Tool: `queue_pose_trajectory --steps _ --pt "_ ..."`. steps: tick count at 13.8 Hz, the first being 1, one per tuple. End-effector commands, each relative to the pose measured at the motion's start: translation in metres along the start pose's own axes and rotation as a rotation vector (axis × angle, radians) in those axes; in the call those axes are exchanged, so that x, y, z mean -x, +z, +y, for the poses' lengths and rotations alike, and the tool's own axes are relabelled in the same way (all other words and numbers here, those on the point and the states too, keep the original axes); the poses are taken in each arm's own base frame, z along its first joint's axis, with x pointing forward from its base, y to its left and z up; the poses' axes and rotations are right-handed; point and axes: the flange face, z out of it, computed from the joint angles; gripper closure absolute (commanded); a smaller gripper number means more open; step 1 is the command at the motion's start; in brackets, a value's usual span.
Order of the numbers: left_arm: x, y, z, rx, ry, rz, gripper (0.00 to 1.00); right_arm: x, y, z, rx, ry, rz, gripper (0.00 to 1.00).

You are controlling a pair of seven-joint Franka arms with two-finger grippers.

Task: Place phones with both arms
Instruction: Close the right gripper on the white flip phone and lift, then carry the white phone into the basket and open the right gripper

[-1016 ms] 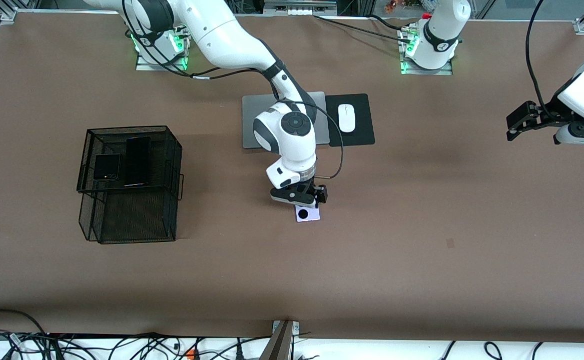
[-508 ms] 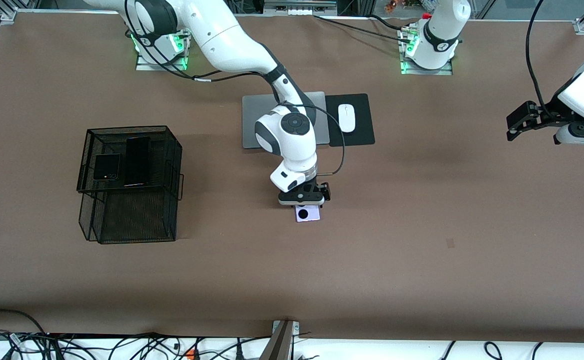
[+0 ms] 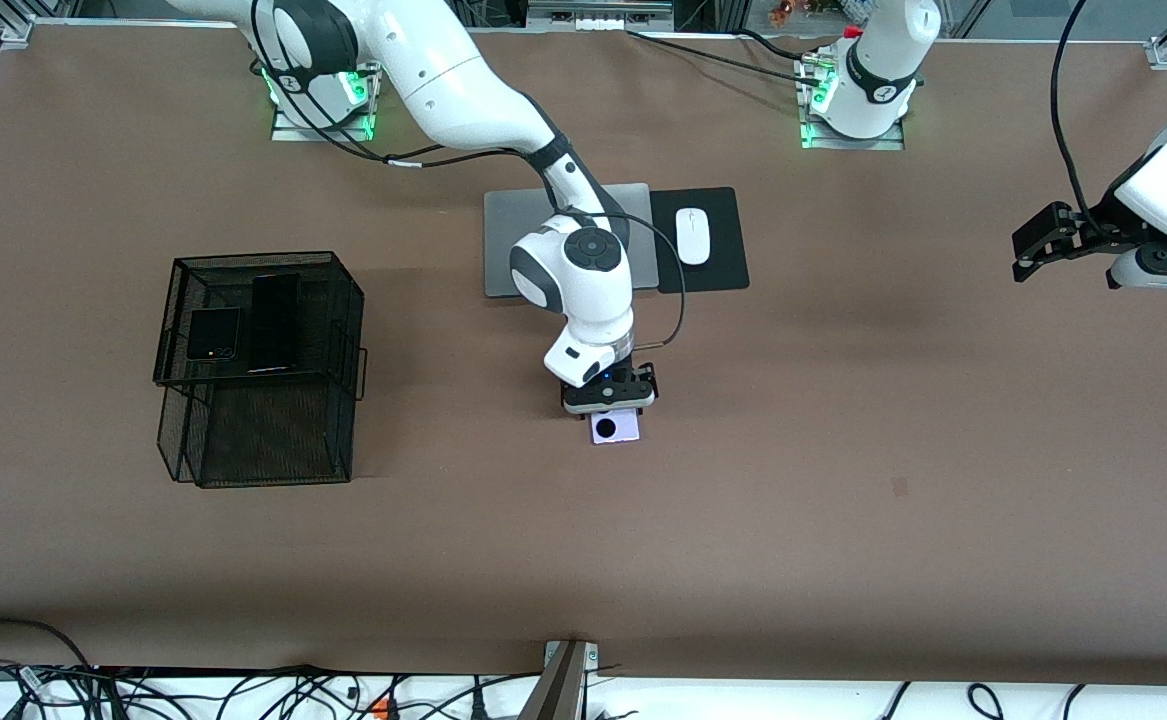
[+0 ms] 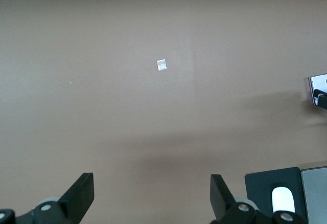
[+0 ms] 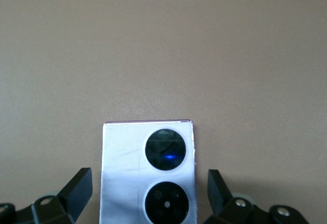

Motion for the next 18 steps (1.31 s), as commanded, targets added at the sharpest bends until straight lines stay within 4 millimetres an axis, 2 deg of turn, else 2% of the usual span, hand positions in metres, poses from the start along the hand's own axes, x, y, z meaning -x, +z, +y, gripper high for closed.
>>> queue_pose_trajectory --steps 1,5,6,7,8,13,16,18 --pt "-0.003 -0.006 -0.001 0.018 0.001 -0.003 0.00 0.008 0.012 -0.006 -0.009 -0.025 0.018 0.00" --pt "-0.003 -0.005 -0.002 0.018 -0.002 -0.004 0.00 0.013 0.015 -0.009 -0.009 -0.028 0.015 0.00" --pt "-0.003 -0.006 -0.002 0.018 0.000 -0.003 0.00 0.013 0.015 -0.009 -0.010 -0.030 0.015 0.03" --pt "-0.002 -0.006 -0.002 0.018 0.000 -0.004 0.00 0.012 0.014 -0.009 -0.006 -0.031 0.011 0.23" --pt "-0.002 -0.006 -0.002 0.018 -0.002 -0.006 0.00 0.013 0.014 -0.008 -0.004 -0.036 0.009 0.49" --pt "-0.002 -0.005 -0.003 0.018 -0.005 -0.012 0.00 0.007 0.005 -0.004 0.043 -0.025 -0.041 0.51" --pt "-0.001 -0.005 -0.002 0.018 -0.003 -0.013 0.00 -0.017 -0.046 -0.011 0.080 -0.007 -0.095 0.51" --pt "-0.001 -0.005 -0.002 0.018 -0.003 -0.013 0.00 -0.037 -0.092 -0.009 0.091 0.014 -0.120 0.51"
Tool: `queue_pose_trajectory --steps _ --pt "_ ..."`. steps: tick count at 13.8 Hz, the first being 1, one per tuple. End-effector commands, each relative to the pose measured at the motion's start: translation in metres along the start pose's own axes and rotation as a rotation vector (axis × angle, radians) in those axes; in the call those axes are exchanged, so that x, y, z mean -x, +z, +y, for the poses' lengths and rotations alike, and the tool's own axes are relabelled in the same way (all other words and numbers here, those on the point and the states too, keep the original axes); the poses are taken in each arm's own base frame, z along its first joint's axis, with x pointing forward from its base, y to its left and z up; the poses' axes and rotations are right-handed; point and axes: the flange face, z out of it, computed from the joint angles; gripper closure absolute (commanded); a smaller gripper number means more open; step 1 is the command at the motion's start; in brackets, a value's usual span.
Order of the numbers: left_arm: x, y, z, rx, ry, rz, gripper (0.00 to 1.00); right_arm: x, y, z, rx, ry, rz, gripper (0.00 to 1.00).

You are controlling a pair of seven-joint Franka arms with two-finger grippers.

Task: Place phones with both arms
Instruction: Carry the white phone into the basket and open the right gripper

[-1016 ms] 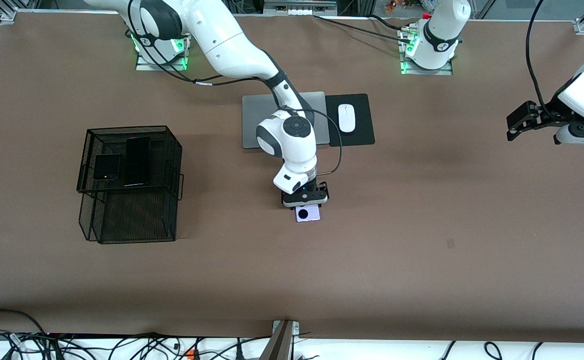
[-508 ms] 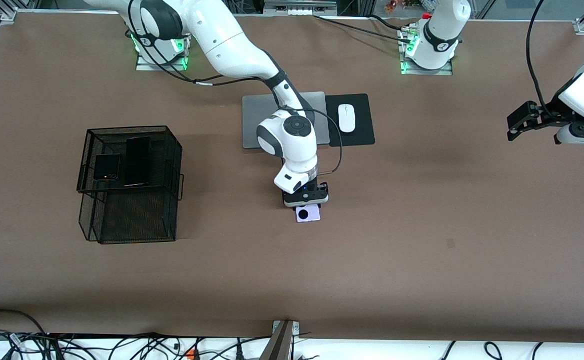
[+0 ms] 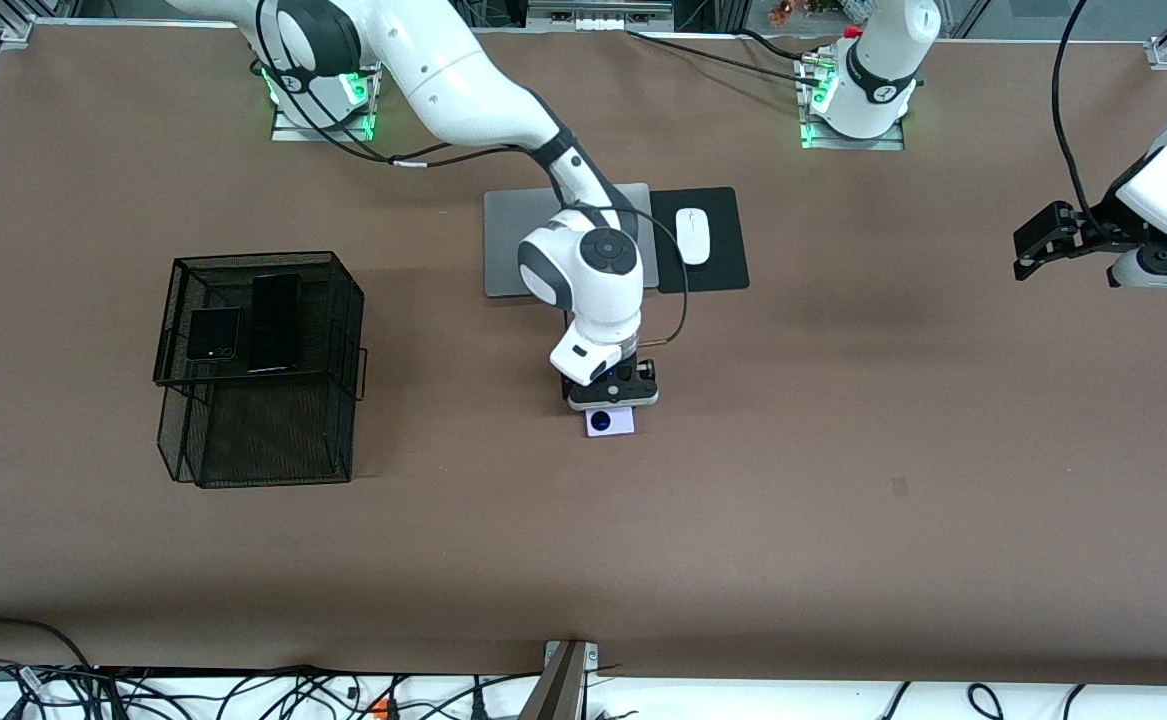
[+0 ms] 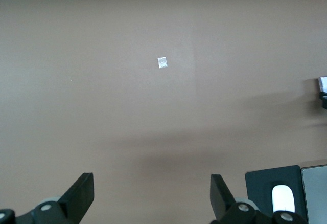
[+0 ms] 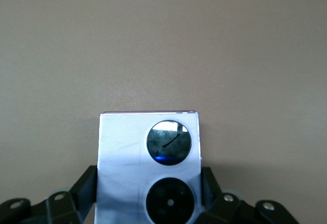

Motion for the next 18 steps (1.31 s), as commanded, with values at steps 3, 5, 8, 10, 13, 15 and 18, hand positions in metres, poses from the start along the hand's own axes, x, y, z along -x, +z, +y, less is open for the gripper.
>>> queue_pose_trajectory --steps 3,5,8,10,13,15,18 --pt "-0.002 -0.006 0.000 0.018 0.000 -0.004 0.00 -0.037 -0.114 0.024 0.024 0.053 -0.070 0.51" --pt "-0.002 -0.006 0.000 0.020 0.000 -0.005 0.00 -0.053 -0.148 0.046 0.036 0.055 -0.100 0.51" --pt "-0.001 -0.005 0.001 0.020 -0.003 -0.015 0.00 -0.083 -0.169 0.120 0.073 -0.021 -0.182 0.51" --pt "-0.001 -0.005 0.000 0.025 -0.005 -0.016 0.00 -0.095 -0.175 0.183 0.068 -0.068 -0.230 0.51" --pt "-0.001 -0.006 0.001 0.025 -0.003 -0.015 0.00 -0.107 -0.185 0.284 0.044 -0.147 -0.275 0.51" --pt "-0.001 -0.007 0.001 0.025 -0.005 -0.013 0.00 -0.109 -0.191 0.353 0.030 -0.207 -0.301 0.51" --pt "-0.001 -0.006 0.001 0.025 -0.003 -0.015 0.00 -0.103 -0.186 0.437 0.015 -0.259 -0.297 0.51"
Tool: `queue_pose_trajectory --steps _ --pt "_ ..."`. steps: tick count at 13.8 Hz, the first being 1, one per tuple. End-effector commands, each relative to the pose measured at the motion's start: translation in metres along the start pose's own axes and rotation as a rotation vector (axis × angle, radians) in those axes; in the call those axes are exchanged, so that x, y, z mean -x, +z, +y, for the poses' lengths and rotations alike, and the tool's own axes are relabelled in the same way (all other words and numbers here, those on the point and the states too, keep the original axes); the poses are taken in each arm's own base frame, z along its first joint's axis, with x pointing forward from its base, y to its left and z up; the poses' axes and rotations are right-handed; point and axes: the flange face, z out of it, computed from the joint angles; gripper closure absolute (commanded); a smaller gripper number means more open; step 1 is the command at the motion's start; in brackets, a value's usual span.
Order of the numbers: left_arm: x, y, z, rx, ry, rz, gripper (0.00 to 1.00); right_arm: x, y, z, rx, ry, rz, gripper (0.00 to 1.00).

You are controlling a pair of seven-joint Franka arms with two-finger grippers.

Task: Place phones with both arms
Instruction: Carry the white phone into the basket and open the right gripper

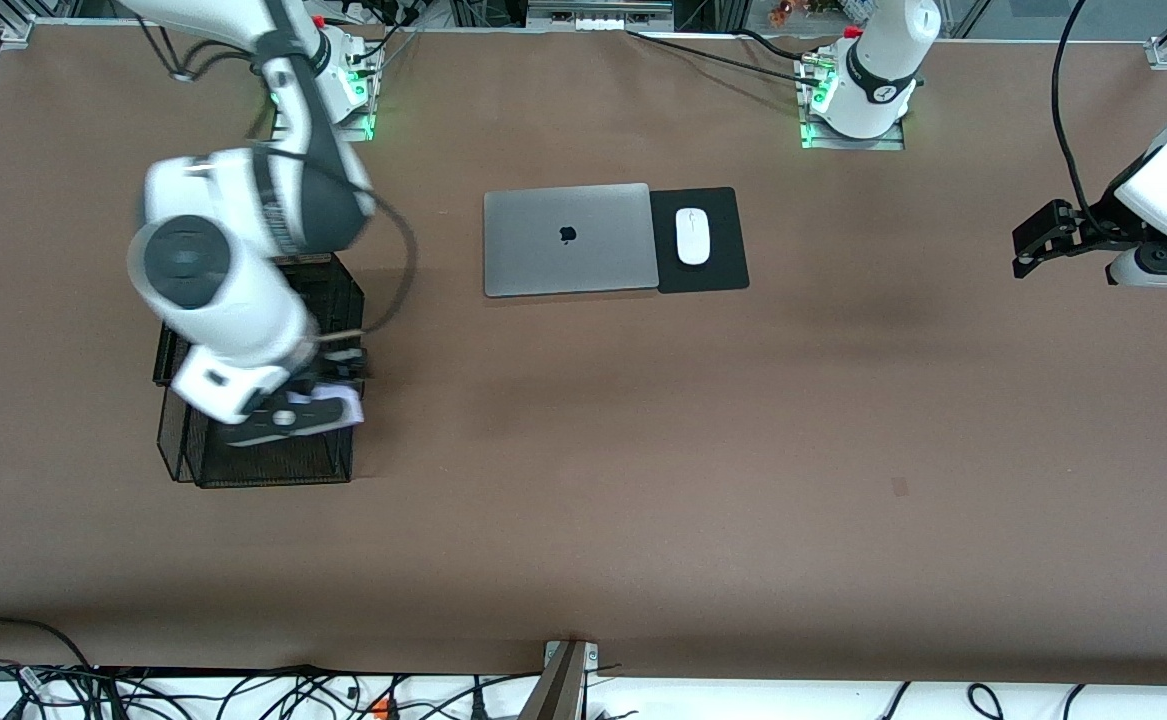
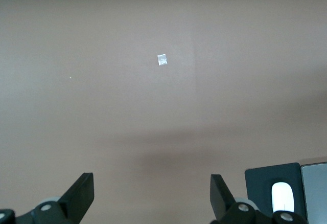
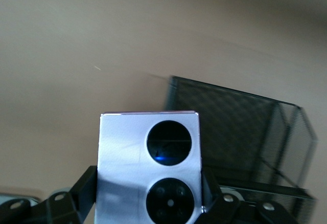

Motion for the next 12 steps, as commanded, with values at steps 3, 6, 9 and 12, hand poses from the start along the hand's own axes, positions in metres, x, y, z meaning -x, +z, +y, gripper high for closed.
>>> queue_pose_trajectory --steps 3,6,9,12 --pt "-0.002 -0.007 0.001 0.024 -0.003 -0.004 0.00 0.031 0.031 0.084 -0.068 -0.079 0.074 0.51" --pt "-0.002 -0.007 0.001 0.024 -0.003 -0.005 0.00 0.020 0.072 0.102 -0.091 -0.018 0.108 0.51" --pt "-0.001 -0.006 0.001 0.024 -0.003 -0.008 0.00 0.011 0.122 0.107 -0.132 0.072 0.117 0.51" --pt "-0.001 -0.006 0.000 0.026 -0.004 -0.010 0.00 0.006 0.160 0.102 -0.145 0.121 0.121 0.51"
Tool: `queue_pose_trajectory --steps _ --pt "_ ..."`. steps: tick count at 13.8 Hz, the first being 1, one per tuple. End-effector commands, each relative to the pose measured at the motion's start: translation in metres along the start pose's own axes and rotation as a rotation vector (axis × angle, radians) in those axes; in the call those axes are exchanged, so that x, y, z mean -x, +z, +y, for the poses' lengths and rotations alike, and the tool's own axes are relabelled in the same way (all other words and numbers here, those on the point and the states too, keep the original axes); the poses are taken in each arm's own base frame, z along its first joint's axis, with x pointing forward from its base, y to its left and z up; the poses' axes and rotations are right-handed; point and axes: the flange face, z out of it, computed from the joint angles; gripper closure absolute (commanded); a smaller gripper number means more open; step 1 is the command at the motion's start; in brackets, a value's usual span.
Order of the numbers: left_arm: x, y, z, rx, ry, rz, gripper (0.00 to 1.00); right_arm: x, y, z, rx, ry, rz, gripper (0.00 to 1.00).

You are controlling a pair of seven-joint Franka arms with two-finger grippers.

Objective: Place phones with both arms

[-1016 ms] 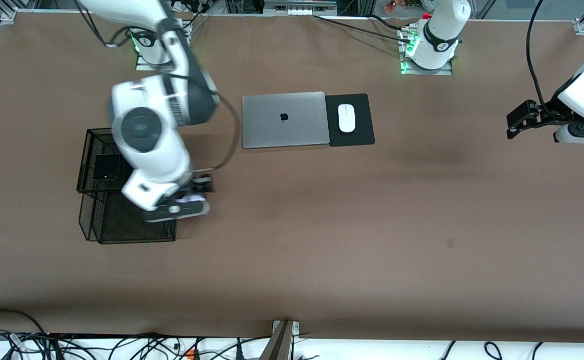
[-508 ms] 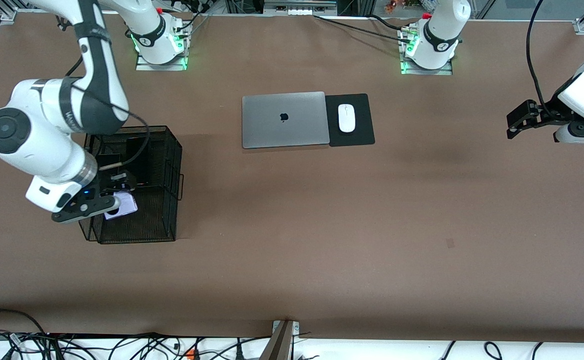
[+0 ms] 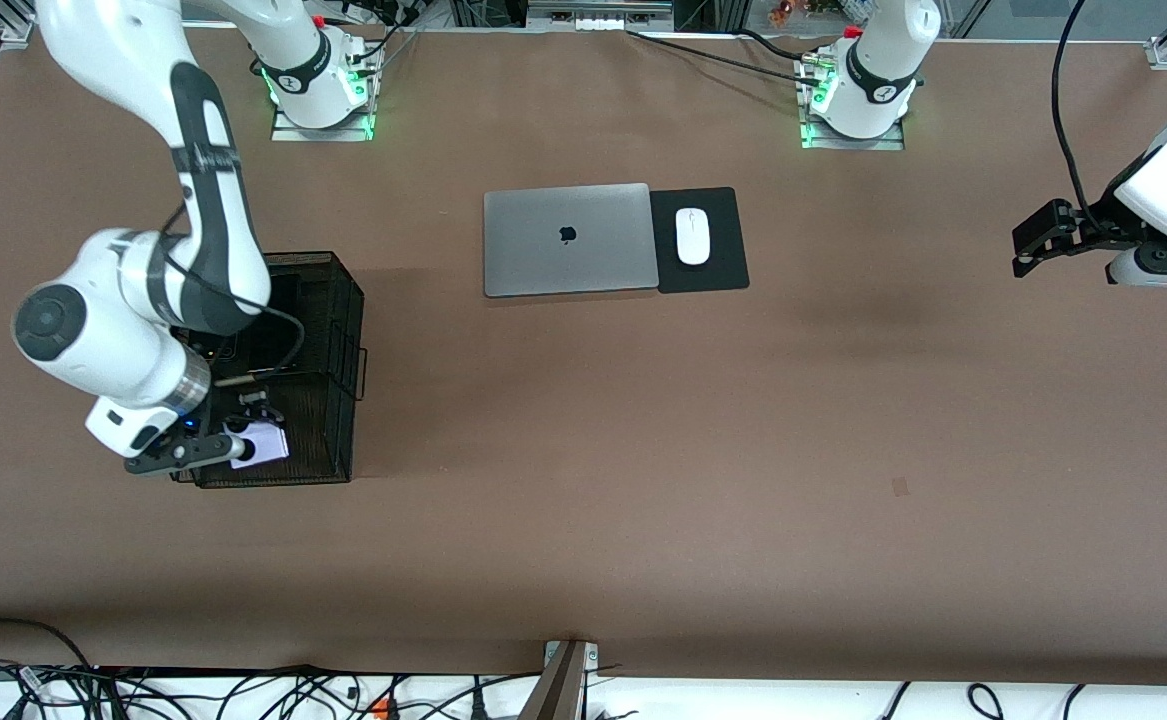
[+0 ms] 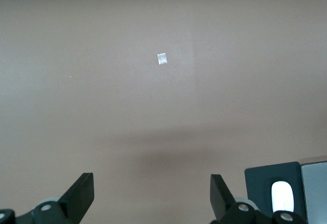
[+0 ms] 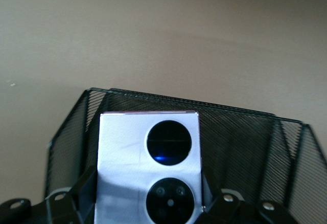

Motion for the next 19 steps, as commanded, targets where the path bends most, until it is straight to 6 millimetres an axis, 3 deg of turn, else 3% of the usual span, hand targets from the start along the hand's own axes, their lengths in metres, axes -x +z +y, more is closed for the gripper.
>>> queue_pose_trajectory --steps 1,4,6,7,8,10,14,16,19 --pt "-0.002 -0.007 0.000 0.026 -0.004 -0.005 0.00 -0.001 0.017 -0.001 -0.011 0.045 0.017 0.51" --pt "-0.002 -0.007 0.000 0.026 -0.004 -0.005 0.00 0.005 0.043 0.000 0.019 0.072 0.024 0.51" --pt "-0.002 -0.007 0.000 0.026 -0.004 -0.005 0.00 0.006 0.048 0.002 0.014 0.090 0.020 0.46" --pt "-0.002 -0.007 0.000 0.026 -0.004 -0.005 0.00 0.006 0.048 0.003 0.013 0.092 0.020 0.19" --pt "-0.002 -0.007 0.000 0.026 -0.004 -0.005 0.00 0.005 0.046 0.004 0.011 0.101 0.020 0.00" --pt "-0.002 -0.007 0.000 0.026 -0.004 -0.005 0.00 0.002 0.038 -0.001 0.004 0.116 0.027 0.00" --pt "-0.002 -0.007 0.000 0.026 -0.004 -0.005 0.00 -0.003 -0.001 0.003 -0.034 0.117 -0.050 0.00" --pt "-0.002 -0.007 0.000 0.026 -0.004 -0.005 0.00 -0.006 -0.034 0.013 -0.036 0.108 -0.118 0.00" --pt "-0.002 -0.007 0.000 0.026 -0.004 -0.005 0.00 -0.008 -0.102 0.016 -0.014 0.076 -0.189 0.00"
